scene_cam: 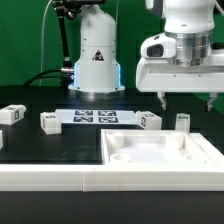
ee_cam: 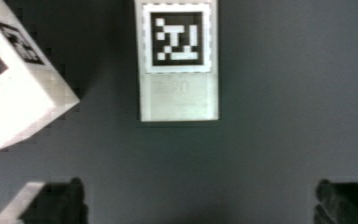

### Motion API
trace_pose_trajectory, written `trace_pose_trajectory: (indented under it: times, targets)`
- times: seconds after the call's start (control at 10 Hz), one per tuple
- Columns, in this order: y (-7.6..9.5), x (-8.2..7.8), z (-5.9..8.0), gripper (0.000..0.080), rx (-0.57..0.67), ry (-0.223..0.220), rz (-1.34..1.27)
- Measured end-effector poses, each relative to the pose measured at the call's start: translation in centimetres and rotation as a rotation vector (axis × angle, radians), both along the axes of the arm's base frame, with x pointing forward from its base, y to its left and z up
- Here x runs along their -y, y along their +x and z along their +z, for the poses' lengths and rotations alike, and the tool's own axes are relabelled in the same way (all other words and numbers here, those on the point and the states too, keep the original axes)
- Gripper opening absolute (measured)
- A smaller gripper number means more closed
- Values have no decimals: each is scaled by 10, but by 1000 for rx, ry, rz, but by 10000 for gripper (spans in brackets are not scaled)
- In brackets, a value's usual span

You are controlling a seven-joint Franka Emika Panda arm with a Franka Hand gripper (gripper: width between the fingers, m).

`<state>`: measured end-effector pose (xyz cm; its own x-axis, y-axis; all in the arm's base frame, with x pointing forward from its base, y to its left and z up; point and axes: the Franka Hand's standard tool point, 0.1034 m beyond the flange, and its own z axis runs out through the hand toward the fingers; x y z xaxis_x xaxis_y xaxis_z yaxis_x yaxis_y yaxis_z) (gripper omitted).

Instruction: Assemble one leg

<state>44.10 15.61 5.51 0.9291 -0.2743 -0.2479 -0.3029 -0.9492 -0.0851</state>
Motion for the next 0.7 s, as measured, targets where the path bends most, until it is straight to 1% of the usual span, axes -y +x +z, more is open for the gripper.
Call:
trace_pose_trajectory:
  times: [0.1, 0.2, 0.4, 0.6, 0.7]
  targets:
    - [-4, 3, -1, 649, -80, 10, 9]
    - [-2, 5, -1, 649, -136, 22, 14]
    - [-8, 9, -6, 649, -252, 49, 35]
    - [-13, 6, -11, 649, -355, 65, 46]
    - [-16, 4, -12, 649, -428, 77, 54]
